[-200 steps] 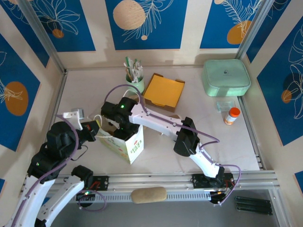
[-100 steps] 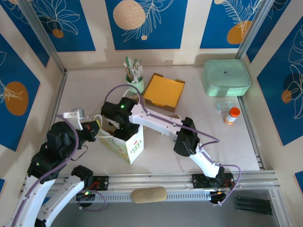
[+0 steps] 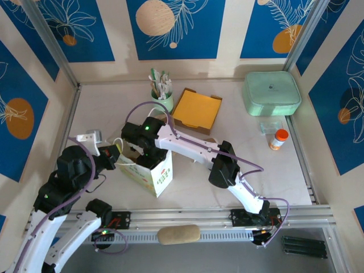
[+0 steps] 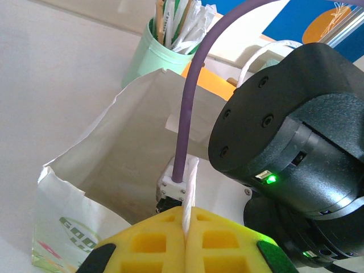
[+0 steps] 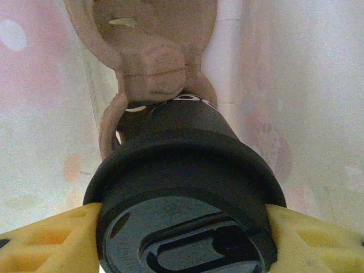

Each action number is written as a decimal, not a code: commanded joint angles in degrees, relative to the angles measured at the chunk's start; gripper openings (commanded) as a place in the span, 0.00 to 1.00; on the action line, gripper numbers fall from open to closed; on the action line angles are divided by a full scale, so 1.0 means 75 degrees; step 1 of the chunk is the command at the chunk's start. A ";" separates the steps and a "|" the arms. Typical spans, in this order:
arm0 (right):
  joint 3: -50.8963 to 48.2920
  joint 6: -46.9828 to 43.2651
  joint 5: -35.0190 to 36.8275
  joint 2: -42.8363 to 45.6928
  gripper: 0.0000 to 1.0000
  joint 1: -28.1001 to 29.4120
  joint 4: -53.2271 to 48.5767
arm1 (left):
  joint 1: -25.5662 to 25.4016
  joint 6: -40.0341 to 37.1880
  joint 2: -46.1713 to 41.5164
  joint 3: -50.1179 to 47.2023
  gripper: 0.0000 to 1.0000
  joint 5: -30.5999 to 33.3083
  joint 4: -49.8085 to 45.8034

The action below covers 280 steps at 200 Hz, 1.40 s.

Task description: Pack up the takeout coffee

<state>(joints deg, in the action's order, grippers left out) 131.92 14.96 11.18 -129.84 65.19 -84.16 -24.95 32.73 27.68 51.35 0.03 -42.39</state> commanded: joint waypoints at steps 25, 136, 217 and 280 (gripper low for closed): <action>-0.0254 -0.0047 0.0080 -0.0441 0.50 0.0111 -0.0042 | 0.0056 0.0079 0.0036 -0.0093 0.00 -0.0133 0.0109; -0.0210 -0.0044 0.0079 -0.0434 0.50 0.0120 -0.0062 | 0.0055 0.0094 0.0077 -0.0103 0.00 -0.0145 0.0143; 0.0299 -0.0044 0.0150 -0.0418 0.50 0.0168 -0.0329 | 0.0057 0.0084 0.0106 -0.0120 0.00 -0.0192 0.0222; 0.1271 0.0030 0.0068 -0.0310 0.50 0.0190 -0.0769 | 0.0057 0.0078 0.0121 -0.0121 0.00 -0.0215 0.0267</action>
<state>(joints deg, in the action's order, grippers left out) 137.69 14.96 12.16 -131.61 66.15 -87.46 -24.95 32.75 28.32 50.92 -0.23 -42.04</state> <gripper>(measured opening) 0.622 0.064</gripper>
